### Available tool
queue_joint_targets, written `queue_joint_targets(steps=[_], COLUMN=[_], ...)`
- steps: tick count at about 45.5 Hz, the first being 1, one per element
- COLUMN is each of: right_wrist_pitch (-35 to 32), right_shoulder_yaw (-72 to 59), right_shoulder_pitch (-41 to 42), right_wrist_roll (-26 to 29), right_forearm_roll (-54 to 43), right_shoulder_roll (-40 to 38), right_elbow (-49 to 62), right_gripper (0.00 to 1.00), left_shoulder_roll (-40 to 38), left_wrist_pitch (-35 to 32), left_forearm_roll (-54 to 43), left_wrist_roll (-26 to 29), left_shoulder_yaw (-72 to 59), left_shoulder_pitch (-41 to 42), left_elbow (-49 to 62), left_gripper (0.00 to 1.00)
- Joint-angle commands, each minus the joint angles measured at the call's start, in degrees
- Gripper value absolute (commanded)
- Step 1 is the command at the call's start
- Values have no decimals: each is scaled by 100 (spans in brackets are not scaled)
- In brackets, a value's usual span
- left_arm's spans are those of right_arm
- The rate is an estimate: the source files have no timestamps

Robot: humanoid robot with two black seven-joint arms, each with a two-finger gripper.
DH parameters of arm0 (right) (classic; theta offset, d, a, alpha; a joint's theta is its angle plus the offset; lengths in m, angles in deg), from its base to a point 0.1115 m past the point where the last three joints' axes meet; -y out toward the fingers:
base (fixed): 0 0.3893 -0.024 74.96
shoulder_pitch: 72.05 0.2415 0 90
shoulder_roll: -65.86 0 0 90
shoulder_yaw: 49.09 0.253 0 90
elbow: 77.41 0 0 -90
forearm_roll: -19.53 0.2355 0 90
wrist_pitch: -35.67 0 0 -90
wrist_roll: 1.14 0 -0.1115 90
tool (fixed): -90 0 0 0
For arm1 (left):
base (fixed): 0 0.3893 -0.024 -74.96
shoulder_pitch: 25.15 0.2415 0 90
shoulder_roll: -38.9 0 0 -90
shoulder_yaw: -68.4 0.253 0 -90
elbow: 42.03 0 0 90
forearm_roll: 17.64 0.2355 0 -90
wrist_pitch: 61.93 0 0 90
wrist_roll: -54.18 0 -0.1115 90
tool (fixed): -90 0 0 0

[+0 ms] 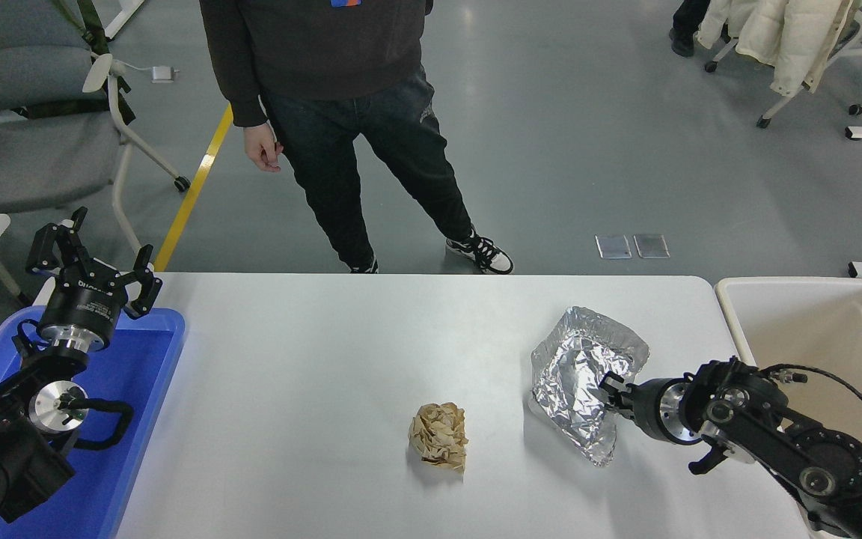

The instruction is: Clean the table surface

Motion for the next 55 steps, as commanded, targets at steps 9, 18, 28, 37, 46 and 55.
queue_joint_targets(steps=[9,18,28,37,46,55], right_wrist_pitch=[-273,-731,-1030,-1039,-1039,-1030], right_shoulder_yaw=[495,1093,1427,1559,1805,1814], right_shoulder_pitch=[27,114,413,484,457,449], right_wrist_roll=[298,386,421,421,386,351], right_forearm_roll=[1609,2189,2646,2673,2681,2690], right_shoulder_roll=[-1962,-2525,-2930,-3158,-3598,-3721], right_elbow=[-1852,-2274,-2301,-2064,-1801,-1098], right_gripper=[0,0,0,0,0,0], left_shoulder_roll=[0,0,0,0,0,0], left_wrist_pitch=[-3,-3,-3,-3,-3,-3], left_forearm_roll=[2,-7,2,2,2,-7], left_wrist_roll=[0,0,0,0,0,0], left_shoulder_yaw=[0,0,0,0,0,0], left_shoulder_pitch=[0,0,0,0,0,0], left_elbow=[4,-5,-5,-5,-5,-5], left_gripper=[100,100,100,100,100,100])
